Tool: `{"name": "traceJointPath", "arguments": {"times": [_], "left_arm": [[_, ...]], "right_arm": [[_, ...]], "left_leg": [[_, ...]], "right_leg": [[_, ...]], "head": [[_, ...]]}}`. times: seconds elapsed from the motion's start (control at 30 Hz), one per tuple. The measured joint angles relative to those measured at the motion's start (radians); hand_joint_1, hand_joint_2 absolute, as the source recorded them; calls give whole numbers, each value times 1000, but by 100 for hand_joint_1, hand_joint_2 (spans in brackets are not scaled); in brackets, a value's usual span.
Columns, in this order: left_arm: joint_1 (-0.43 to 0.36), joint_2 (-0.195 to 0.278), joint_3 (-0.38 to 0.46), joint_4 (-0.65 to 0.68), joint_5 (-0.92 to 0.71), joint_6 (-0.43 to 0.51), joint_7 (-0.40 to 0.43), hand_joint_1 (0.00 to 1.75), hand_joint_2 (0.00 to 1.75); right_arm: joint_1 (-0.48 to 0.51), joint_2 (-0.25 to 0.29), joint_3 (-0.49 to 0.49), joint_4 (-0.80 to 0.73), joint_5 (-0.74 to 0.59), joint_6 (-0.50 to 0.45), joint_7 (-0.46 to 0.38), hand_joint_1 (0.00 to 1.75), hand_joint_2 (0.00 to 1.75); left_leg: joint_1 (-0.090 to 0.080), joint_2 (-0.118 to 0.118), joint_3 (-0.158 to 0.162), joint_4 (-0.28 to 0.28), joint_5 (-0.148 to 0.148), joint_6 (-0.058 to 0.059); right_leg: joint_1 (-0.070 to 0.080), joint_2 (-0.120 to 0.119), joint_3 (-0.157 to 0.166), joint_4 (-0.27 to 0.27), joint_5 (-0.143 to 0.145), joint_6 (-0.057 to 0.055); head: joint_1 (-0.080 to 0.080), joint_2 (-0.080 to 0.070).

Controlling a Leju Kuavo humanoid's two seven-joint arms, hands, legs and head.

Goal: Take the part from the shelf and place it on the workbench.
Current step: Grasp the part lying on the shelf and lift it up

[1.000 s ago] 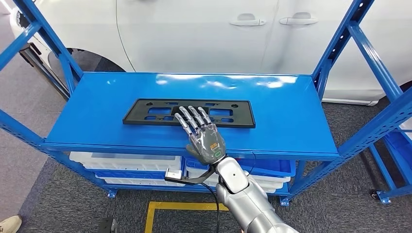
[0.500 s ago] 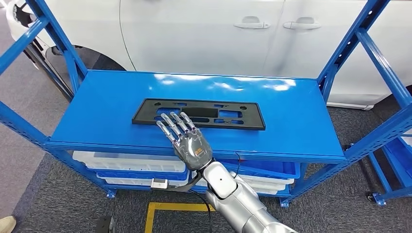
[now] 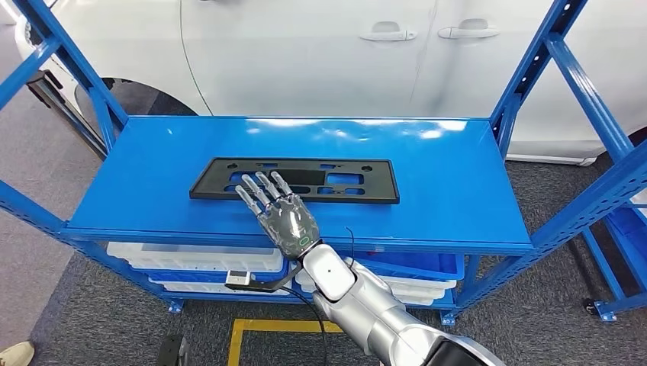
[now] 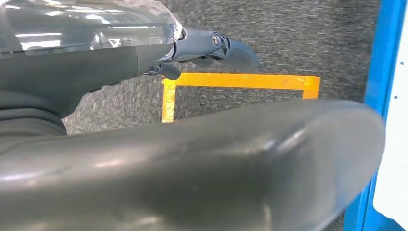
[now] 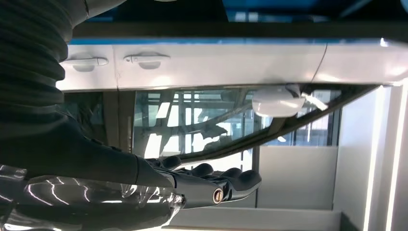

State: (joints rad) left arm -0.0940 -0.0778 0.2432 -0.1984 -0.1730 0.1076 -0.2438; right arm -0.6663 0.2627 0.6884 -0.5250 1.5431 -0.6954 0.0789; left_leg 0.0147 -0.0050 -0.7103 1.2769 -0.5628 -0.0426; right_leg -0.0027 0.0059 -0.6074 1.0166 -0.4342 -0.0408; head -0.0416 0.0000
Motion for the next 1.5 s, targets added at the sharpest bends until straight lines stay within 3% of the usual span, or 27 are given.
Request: {"name": "traceJointPath", "arguments": {"times": [0.03, 0.07, 0.13, 0.17, 0.23, 0.3, 0.37, 0.47, 0.5, 0.53, 0.57, 0.67, 0.73, 0.87, 0.9, 0.97, 1.03, 1.07, 1.1, 1.17, 1.2, 1.23, 1.37, 1.43, 1.5], "left_arm": [[0, 0, 0, 0, -2, 0, 2, 0, 0], [0, 0, 0, 0, -3, 0, 2, 0, 0], [-1, 0, 0, 0, -6, 0, 3, 0, 0], [-3, 0, 0, 0, -6, 0, 3, 0, 0], [-5, 0, 0, 0, -6, 0, 4, 0, 0], [-6, 0, 0, 0, -6, 0, 6, 0, 0], [-8, -1, 0, 0, -6, -1, 7, 0, 0], [-10, -2, 1, 0, -6, -2, 7, 0, 0], [-9, -2, 1, 0, -6, -3, 7, 0, 0], [-9, -2, 1, 0, -6, -3, 7, 0, 0], [-8, -3, 1, 0, -6, -3, 7, 0, 0], [-9, -5, 1, 0, -7, -3, 7, 0, 0], [-9, -5, 1, 0, -8, -3, 7, 0, 0], [-11, -5, 1, 0, -10, -3, 7, 0, 0], [-12, -5, 1, 0, -11, -3, 7, 0, 0], [-12, -6, 1, 0, -12, -3, 7, 0, 0], [-11, -6, 1, 0, -14, -3, 7, 0, 0], [-11, -6, 1, 0, -14, -3, 7, 0, 0], [-11, -6, 2, 0, -15, -3, 7, 0, 0], [-12, -6, 2, 0, -16, -3, 5, 0, 0], [-14, -6, 3, 0, -17, -3, 4, 0, 0], [-14, -5, 3, 0, -17, -2, 3, 0, 0], [-15, -6, 9, 0, -18, -2, 2, 0, 0], [-17, -7, 13, 0, -18, -2, 1, 0, 0], [-17, -7, 17, 0, -18, -2, 1, 0, 0]], "right_arm": [[-6, 3, 10, 18, 0, 0, 6, 0, 175], [-12, 6, 20, 34, 0, 0, 9, 0, 175], [-26, 16, 34, 59, 0, 0, 12, 0, 175], [-33, 21, 40, 70, 0, 0, 12, 0, 175], [-43, 27, 49, 90, 0, 0, 12, 0, 175], [-50, 31, 56, 107, 0, 0, 12, 0, 175], [-57, 35, 62, 121, 0, 1, 14, 0, 175], [-63, 35, 70, 144, 0, 6, 25, 0, 175], [-63, 35, 72, 152, 0, 10, 30, 0, 175], [-63, 35, 74, 160, 0, 12, 37, 0, 175], [-65, 35, 75, 166, 0, 14, 44, 0, 175], [-77, 35, 75, 178, -1, 15, 62, 0, 175], [-85, 34, 75, 185, -2, 15, 70, 0, 175], [-96, 32, 75, 194, -3, 13, 79, 0, 175], [-102, 32, 75, 195, -3, 13, 80, 0, 175], [-113, 33, 75, 197, -3, 13, 81, 0, 175], [-115, 33, 75, 200, -4, 13, 80, 0, 175], [-115, 33, 75, 202, -4, 12, 80, 0, 175], [-116, 34, 75, 202, -4, 12, 79, 0, 175], [-123, 37, 75, 203, -4, 12, 77, 0, 175], [-126, 39, 75, 203, -4, 12, 76, 0, 175], [-128, 40, 75, 203, -4, 12, 75, 0, 175], [-131, 43, 75, 203, -2, 12, 73, 0, 175], [-134, 43, 75, 203, -2, 13, 74, 0, 175], [-132, 43, 75, 206, -1, 17, 76, 0, 175]], "left_leg": [[0, 0, -7, 8, 10, 1], [0, 0, 5, -24, 37, 4], [-3, 0, 66, -158, 107, 16], [-6, 0, 94, -218, 128, 22], [-11, -1, 118, -270, 135, 30], [-10, -1, 121, -277, 137, 37], [-4, 1, 125, -286, 143, 48], [-2, 2, 127, -290, 144, 56], [-2, 2, 127, -289, 143, 56], [-2, 2, 127, -288, 143, 55], [-1, 1, 127, -286, 141, 54], [-1, 0, 125, -272, 130, 42], [-4, -1, 120, -262, 124, 30], [1, 1, 114, -244, 106, 9], [2, 1, 98, -208, 86, 5], [3, 1, 36, -81, 30, -2], [4, 1, -20, 19, 7, -4], [4, 1, -24, 17, 24, -3], [4, 1, -10, -23, 56, 0], [0, 2, 51, -160, 128, 13], [-3, 2, 76, -214, 145, 19], [-6, 2, 92, -248, 150, 25], [-5, 1, 107, -275, 148, 42], [0, 3, 114, -285, 151, 51], [-1, 3, 115, -285, 149, 56]], "right_leg": [[1, 0, 0, 1, 0, 0], [2, 1, 1, 1, -1, -1], [5, 4, 5, 1, -3, 1], [6, 4, 6, 2, -4, 4], [9, 5, 5, 2, -5, 12], [8, 4, 4, 2, -6, 23], [7, 2, -10, 35, -30, 34], [1, 0, -94, 211, -119, 46], [-2, 0, -120, 264, -135, 49], [-5, 0, -132, 285, -132, 52], [-8, -1, -125, 265, -110, 54], [-13, -3, -41, 83, -21, 53], [-10, -1, -17, 26, -9, 42], [-8, 1, -14, 20, -9, 16], [-10, 0, -12, 18, -8, 11], [-9, 0, -8, 18, -11, 4], [-6, 0, -5, 18, -14, 0], [-5, 1, -3, 18, -15, 0], [-4, 2, 0, 18, -17, 0], [-1, 5, 8, 18, -23, 4], [1, 6, 10, 18, -25, 8], [1, 6, 10, 17, -26, 13], [0, 2, 10, 24, -37, 35], [-1, 0, -28, 105, -82, 43], [-4, 0, -101, 240, -137, 47]], "head": [[0, 0], [0, 0], [0, 0], [0, 0], [0, 0], [0, 0], [0, 0], [0, 0], [0, 0], [0, 0], [0, 0], [0, 0], [0, 0], [0, 0], [0, 0], [0, 0], [0, 0], [0, 0], [0, 0], [0, 0], [0, 0], [0, 0], [0, 0], [0, 0], [0, 0]]}}
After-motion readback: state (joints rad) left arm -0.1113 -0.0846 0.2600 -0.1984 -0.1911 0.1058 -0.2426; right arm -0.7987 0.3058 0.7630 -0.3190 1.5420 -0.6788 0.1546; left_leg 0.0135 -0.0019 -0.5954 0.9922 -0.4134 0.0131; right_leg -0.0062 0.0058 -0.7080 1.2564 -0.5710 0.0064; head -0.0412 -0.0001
